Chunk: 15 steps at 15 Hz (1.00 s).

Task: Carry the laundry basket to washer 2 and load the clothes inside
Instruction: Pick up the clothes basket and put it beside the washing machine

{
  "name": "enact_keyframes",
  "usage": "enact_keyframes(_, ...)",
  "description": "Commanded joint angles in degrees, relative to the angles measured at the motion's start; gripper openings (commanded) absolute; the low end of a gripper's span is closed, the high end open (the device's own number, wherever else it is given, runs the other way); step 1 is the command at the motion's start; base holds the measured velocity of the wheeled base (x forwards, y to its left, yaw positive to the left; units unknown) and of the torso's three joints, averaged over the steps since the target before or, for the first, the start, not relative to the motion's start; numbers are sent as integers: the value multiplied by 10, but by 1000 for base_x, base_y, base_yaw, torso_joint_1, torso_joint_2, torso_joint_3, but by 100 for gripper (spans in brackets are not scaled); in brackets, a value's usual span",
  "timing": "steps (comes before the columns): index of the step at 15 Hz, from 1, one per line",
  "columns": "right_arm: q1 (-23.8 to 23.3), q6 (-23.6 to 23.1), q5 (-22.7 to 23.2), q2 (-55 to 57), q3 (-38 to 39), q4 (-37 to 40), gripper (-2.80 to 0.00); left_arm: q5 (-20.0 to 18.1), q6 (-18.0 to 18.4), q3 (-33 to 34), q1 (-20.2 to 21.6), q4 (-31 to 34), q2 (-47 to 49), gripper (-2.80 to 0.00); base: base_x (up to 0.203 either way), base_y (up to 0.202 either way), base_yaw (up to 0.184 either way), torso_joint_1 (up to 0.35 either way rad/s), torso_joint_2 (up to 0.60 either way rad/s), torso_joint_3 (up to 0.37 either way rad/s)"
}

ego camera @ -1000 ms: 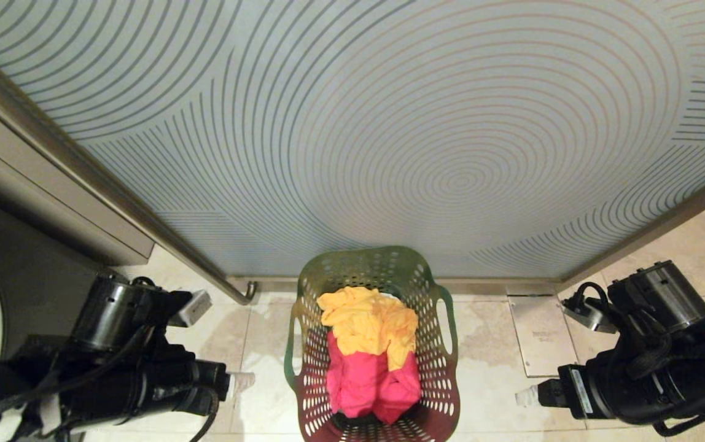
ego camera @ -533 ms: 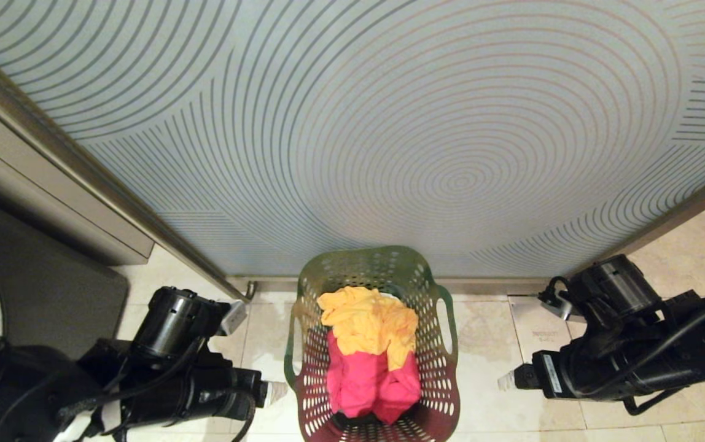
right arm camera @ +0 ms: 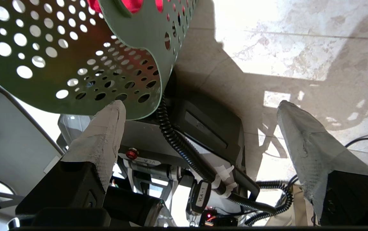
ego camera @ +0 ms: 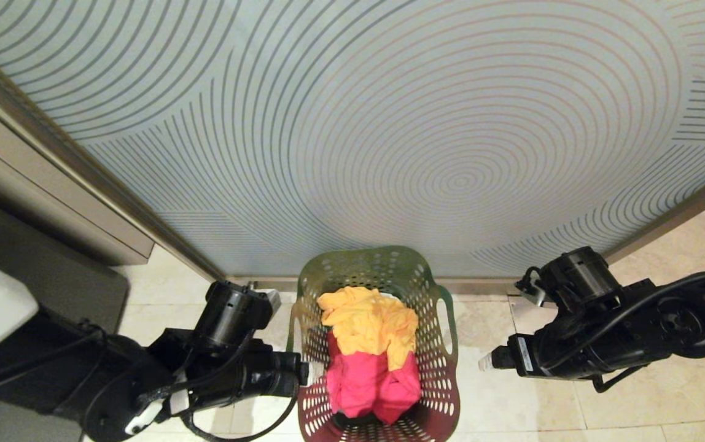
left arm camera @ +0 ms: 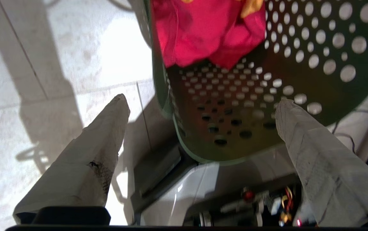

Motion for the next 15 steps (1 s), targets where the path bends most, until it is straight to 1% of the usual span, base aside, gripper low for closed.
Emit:
enact_keyframes(1, 1, 1, 1, 2, 0, 0, 0, 5, 0, -3, -1, -31, 41, 0, 0, 0, 0, 0, 0, 0)
enact_keyframes(3, 1, 1, 1, 2, -2, 0, 0, 20, 8, -7, -1, -59, 65, 0, 0, 0, 0, 0, 0, 0)
enact_keyframes(4, 1, 1, 1, 2, -2, 0, 0, 26, 23, -10, -1, -60, 65, 0, 0, 0, 0, 0, 0, 0)
enact_keyframes(6, 1, 1, 1, 5, -2, 0, 0, 28, 33, -10, 0, -61, 72, 0, 0, 0, 0, 0, 0, 0)
enact_keyframes(10, 1, 2, 1, 13, -9, 0, 0, 51, 34, -21, 4, -81, 101, 0, 0, 0, 0, 0, 0, 0)
enact_keyframes(15, 2, 2, 2, 21, -34, 0, 0, 52, 33, -41, 3, -98, 139, 0, 0, 0, 0, 0, 0, 0)
